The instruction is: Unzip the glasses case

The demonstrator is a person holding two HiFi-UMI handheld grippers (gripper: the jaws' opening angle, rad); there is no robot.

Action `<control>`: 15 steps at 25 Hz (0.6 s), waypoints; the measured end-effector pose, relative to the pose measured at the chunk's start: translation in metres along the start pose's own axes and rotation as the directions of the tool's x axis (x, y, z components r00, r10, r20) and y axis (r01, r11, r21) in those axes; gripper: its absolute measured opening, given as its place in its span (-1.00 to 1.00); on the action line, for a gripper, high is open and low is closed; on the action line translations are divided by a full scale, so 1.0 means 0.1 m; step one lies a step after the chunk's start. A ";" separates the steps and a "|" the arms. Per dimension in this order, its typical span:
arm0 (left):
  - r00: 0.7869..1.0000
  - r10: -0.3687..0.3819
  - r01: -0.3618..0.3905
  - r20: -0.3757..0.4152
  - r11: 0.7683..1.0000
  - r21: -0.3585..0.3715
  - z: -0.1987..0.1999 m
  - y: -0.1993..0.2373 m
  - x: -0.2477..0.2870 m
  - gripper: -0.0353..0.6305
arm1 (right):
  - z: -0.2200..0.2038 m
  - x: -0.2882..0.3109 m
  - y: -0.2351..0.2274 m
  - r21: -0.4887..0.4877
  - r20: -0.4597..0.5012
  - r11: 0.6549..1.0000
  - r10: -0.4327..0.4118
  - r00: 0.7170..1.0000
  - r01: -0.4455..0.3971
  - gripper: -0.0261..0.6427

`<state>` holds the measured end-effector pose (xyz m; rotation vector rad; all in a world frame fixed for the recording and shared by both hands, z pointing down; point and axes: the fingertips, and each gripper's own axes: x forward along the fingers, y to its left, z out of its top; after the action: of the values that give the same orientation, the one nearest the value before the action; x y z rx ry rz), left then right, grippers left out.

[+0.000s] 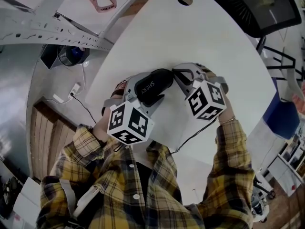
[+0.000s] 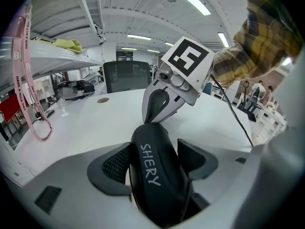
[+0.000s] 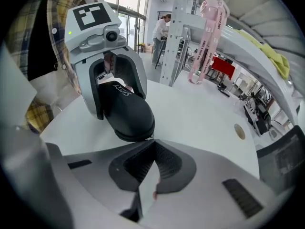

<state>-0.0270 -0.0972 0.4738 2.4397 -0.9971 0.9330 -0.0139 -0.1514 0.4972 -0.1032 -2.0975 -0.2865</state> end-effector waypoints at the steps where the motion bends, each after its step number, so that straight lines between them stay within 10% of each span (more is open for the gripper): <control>1: 1.000 -0.009 0.009 -0.003 1.000 0.004 0.00 0.00 0.00 0.01 | -0.01 -0.01 0.01 0.005 -0.003 1.000 -0.003 1.000 0.003 -0.93; 7: 0.999 -0.015 0.018 -0.031 0.994 0.104 0.19 0.04 0.03 0.01 | -0.27 -0.28 0.11 0.152 -0.048 0.979 -0.128 0.991 0.133 -0.93; 15: 0.994 -0.111 0.108 -0.016 0.983 -0.147 0.38 -0.19 -0.15 0.01 | -0.82 -0.84 0.91 0.473 -0.199 0.797 -0.320 0.926 0.377 -0.93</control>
<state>-0.0047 -0.0970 0.4352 2.3304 -0.8806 0.8208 0.1152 -0.0804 0.4810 0.6112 -2.0050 0.0503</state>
